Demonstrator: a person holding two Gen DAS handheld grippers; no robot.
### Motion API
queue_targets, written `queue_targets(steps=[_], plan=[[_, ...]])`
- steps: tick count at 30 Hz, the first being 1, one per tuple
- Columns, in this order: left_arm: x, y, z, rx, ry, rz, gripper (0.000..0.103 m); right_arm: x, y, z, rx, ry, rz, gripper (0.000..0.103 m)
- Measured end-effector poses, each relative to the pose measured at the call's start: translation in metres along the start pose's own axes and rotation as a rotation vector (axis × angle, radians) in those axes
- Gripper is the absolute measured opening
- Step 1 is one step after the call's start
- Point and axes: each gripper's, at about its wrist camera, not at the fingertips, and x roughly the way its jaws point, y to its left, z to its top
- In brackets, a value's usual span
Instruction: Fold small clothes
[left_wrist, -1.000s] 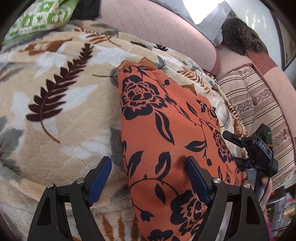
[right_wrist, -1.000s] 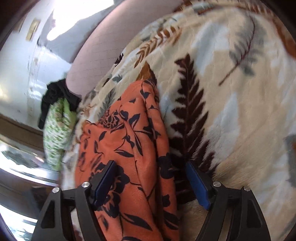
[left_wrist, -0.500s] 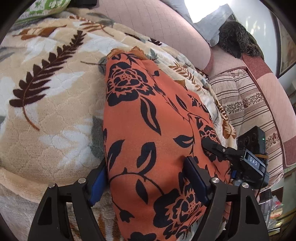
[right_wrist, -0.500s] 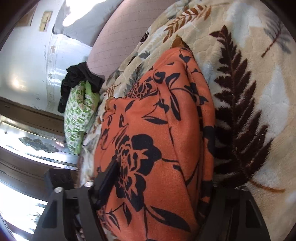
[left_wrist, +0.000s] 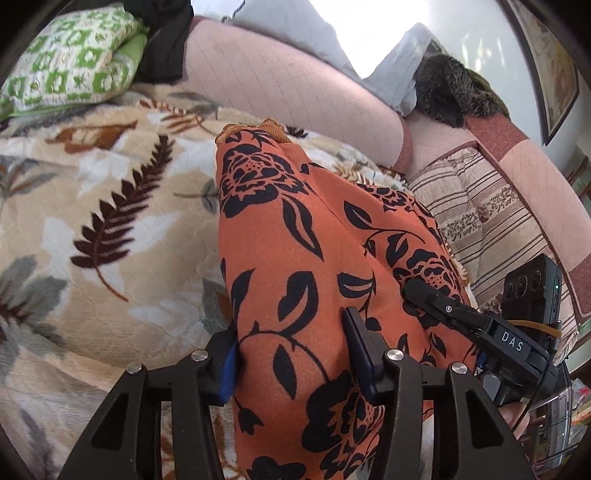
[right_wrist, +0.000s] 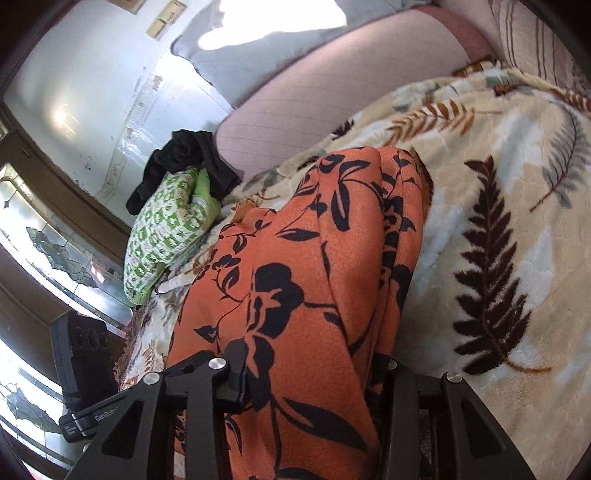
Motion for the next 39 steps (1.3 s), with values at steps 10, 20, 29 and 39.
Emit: queue_targets(steps=[10,20,29,39], plan=[[-0.085,-0.002,-0.014,0.065,-0.096,0.113,0.052,-0.011,0.062,-0.018,-0.015,-0.038,0.115,0.043],[-0.128,0.028,-0.069,-0.008,-0.086,0.167,0.052,-0.011,0.098,-0.078,-0.024,0.014,0.139,0.043],[-0.090,0.053,-0.116,-0.052,0.048,0.335,0.069,0.020,0.064,-0.146,0.080,0.142,-0.049,0.058],[-0.179,-0.003,-0.127,0.043,-0.179,0.584,0.078,-0.082,0.112,-0.136,-0.137,0.010,-0.159,0.064]])
